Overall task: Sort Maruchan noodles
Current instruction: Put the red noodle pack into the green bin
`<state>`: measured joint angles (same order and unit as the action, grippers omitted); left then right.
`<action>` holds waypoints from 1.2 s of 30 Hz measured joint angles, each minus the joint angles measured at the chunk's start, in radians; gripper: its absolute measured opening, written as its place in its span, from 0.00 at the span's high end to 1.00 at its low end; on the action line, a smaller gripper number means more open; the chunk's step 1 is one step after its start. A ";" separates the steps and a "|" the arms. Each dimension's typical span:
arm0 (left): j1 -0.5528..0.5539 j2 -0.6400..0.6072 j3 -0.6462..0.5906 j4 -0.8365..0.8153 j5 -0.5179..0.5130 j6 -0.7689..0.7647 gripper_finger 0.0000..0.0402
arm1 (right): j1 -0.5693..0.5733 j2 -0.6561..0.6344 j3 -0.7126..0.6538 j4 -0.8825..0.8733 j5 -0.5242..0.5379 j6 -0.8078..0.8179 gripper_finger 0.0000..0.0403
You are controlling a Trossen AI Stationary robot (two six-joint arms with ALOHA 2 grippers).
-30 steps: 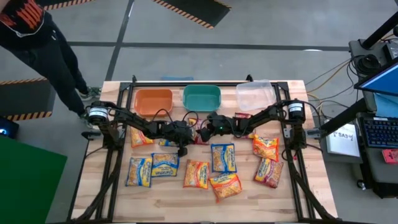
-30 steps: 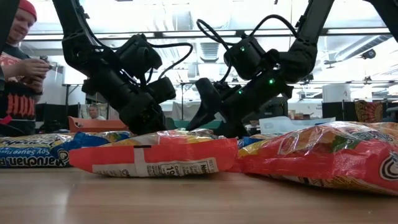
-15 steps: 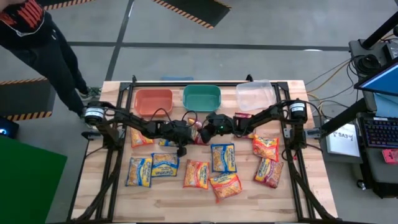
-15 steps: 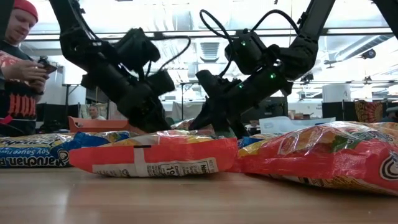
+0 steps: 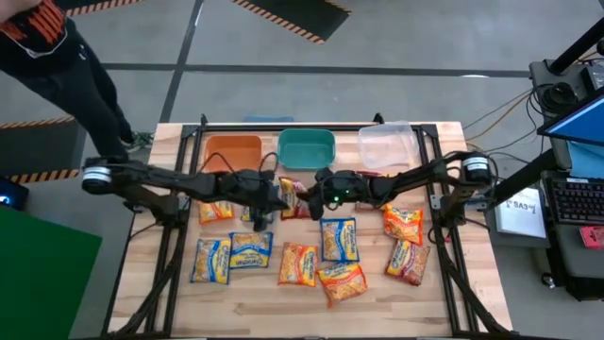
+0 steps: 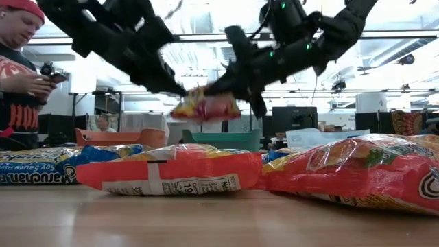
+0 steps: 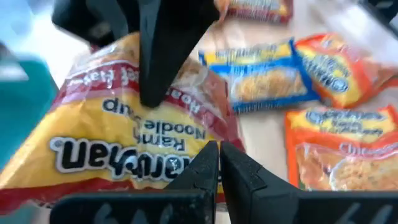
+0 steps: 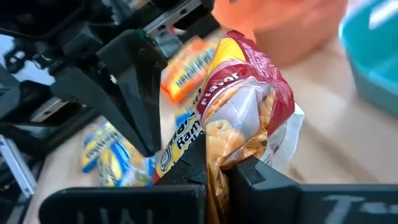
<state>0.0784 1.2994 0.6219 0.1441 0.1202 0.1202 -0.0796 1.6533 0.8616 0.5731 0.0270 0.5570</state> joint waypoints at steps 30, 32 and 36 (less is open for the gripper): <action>0.053 -0.180 -0.012 -0.044 -0.321 0.208 1.00 | -0.096 0.128 0.161 -0.043 1.052 -0.286 0.97; 0.056 -0.180 -0.012 -0.059 -0.322 0.208 1.00 | -0.096 0.163 0.188 -0.044 1.112 -0.318 0.97; 0.057 -0.181 -0.012 -0.088 -0.348 0.208 1.00 | -0.096 0.222 0.233 -0.045 1.161 -0.363 0.97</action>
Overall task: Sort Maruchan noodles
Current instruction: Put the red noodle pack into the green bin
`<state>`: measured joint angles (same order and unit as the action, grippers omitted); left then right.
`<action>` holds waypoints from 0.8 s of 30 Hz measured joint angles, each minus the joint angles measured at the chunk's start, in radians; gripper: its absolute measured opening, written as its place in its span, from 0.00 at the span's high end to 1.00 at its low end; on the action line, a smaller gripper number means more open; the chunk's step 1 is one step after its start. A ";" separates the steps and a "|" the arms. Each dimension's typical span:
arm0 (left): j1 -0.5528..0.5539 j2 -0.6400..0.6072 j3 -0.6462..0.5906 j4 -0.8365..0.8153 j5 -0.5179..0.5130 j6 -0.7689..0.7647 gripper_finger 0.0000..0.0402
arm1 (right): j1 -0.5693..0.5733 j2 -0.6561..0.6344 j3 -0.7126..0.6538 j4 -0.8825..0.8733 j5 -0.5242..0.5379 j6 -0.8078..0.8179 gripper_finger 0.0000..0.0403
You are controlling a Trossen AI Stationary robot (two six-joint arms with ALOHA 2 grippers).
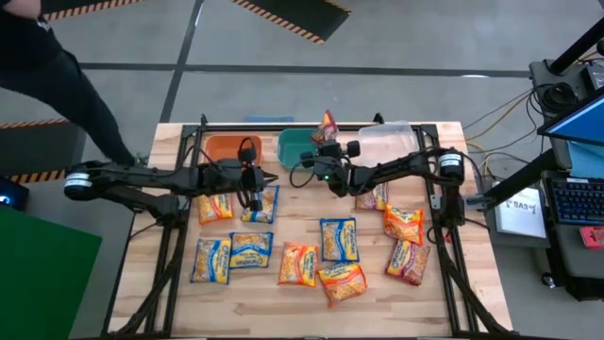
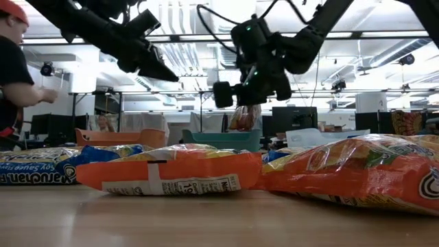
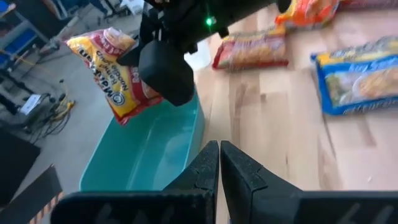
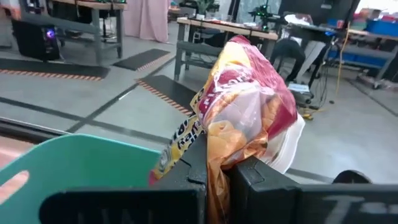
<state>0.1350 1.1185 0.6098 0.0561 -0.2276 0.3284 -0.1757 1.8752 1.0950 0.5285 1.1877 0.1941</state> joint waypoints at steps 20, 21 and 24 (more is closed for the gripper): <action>0.001 -0.002 -0.008 -0.082 -0.063 0.002 1.00 | 0.018 0.096 0.069 -0.085 0.028 -0.030 0.81; 0.001 -0.002 -0.008 -0.082 -0.063 0.003 1.00 | 0.018 0.093 0.070 -0.086 0.028 -0.030 0.79; 0.001 -0.002 -0.008 -0.081 -0.063 0.003 1.00 | 0.022 0.085 0.069 -0.091 0.028 -0.047 0.75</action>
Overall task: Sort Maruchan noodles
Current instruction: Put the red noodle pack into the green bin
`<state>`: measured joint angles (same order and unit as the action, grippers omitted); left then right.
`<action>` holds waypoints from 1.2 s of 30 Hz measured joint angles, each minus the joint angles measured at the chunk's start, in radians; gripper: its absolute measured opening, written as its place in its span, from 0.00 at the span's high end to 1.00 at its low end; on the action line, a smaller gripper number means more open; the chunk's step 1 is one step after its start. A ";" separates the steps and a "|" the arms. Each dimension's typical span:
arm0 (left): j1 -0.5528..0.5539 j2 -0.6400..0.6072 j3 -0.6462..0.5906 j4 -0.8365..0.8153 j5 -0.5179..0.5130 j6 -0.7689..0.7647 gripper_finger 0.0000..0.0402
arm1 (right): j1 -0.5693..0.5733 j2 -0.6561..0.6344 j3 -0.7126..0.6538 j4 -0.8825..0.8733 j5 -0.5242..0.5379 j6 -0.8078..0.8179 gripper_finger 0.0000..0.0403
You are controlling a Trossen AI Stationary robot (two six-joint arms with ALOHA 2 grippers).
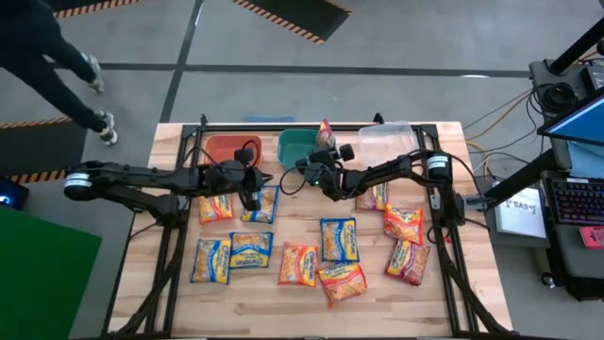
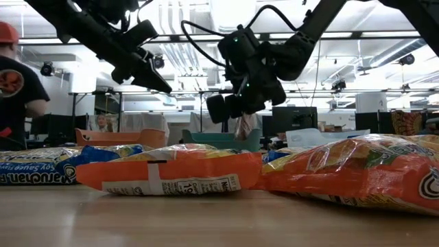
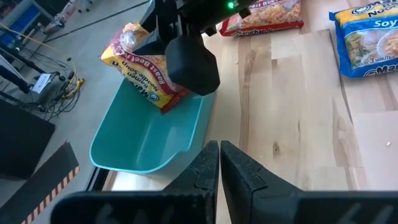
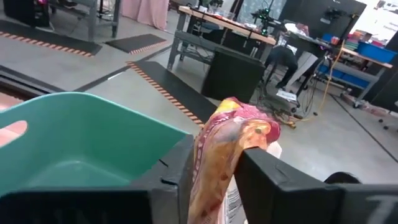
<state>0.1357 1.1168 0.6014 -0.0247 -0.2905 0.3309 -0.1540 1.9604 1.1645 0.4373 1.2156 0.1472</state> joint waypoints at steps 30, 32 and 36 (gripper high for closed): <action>0.000 0.000 0.007 0.007 0.002 -0.034 1.00 | -0.006 -0.139 0.014 -0.358 -0.127 0.172 0.60; 0.000 0.000 0.007 0.007 0.002 -0.034 1.00 | -0.011 -0.141 0.025 -0.398 -0.128 0.199 0.58; 0.000 0.000 0.007 0.008 0.002 -0.034 1.00 | -0.015 -0.141 0.053 -0.510 -0.131 0.246 0.54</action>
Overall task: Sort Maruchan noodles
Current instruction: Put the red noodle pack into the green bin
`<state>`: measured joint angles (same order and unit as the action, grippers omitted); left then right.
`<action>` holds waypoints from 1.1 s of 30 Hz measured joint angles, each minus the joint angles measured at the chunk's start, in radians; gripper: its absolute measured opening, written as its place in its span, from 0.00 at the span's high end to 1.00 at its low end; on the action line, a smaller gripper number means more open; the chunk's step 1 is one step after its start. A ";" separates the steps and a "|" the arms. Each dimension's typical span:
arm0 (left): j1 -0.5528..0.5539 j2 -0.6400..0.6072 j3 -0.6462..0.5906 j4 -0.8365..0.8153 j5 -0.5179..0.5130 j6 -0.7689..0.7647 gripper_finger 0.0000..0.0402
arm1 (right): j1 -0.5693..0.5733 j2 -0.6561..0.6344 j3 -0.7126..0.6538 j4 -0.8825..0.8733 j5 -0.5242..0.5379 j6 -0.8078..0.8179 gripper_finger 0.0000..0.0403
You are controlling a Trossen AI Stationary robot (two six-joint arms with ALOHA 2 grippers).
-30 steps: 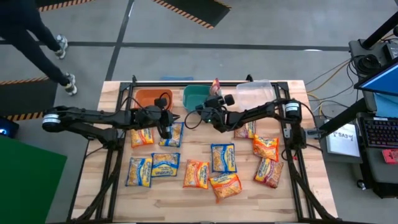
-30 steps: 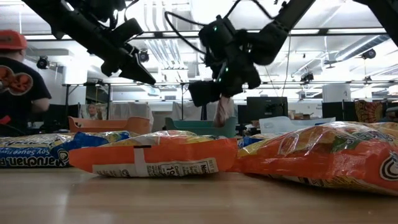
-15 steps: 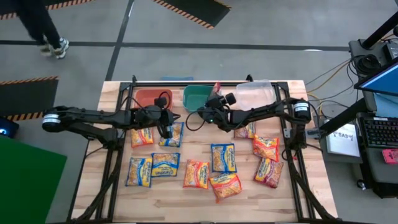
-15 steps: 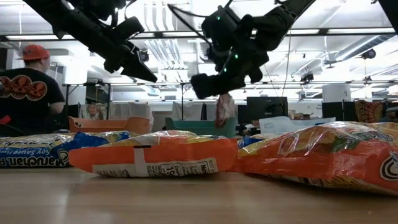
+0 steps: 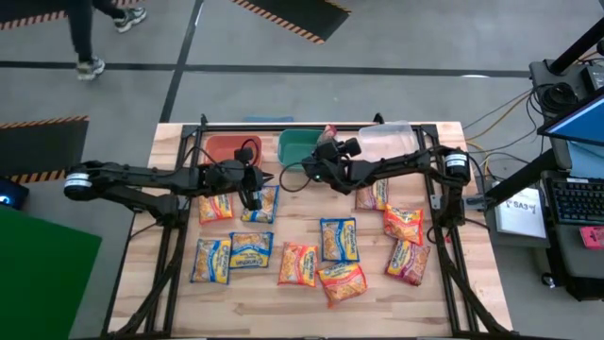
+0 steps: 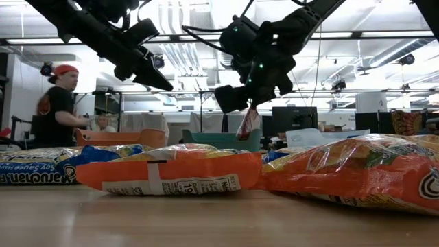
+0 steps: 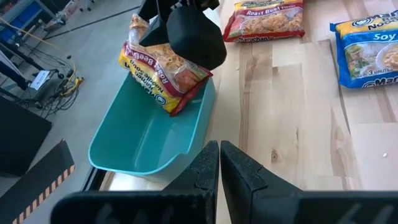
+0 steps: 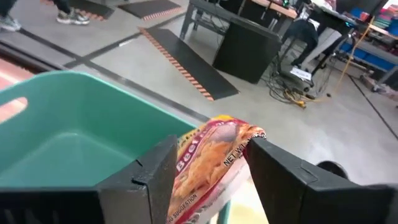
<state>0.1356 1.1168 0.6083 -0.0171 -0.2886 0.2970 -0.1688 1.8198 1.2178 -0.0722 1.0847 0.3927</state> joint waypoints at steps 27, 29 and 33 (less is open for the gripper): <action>-0.002 0.062 0.000 0.183 0.047 -0.370 1.00 | 0.152 -0.368 -0.050 -0.576 -0.362 0.024 0.49; -0.002 0.094 0.001 0.256 0.070 -0.388 1.00 | 0.193 -0.440 -0.133 -0.536 -0.396 -0.033 0.49; -0.002 0.171 0.001 0.439 0.074 -0.398 1.00 | 0.257 -0.591 -0.325 -0.371 -0.498 -0.156 0.49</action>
<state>0.1337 1.2875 0.6090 0.4214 -0.2142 -0.1008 0.0882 1.2285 0.8933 -0.4429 0.5865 0.2371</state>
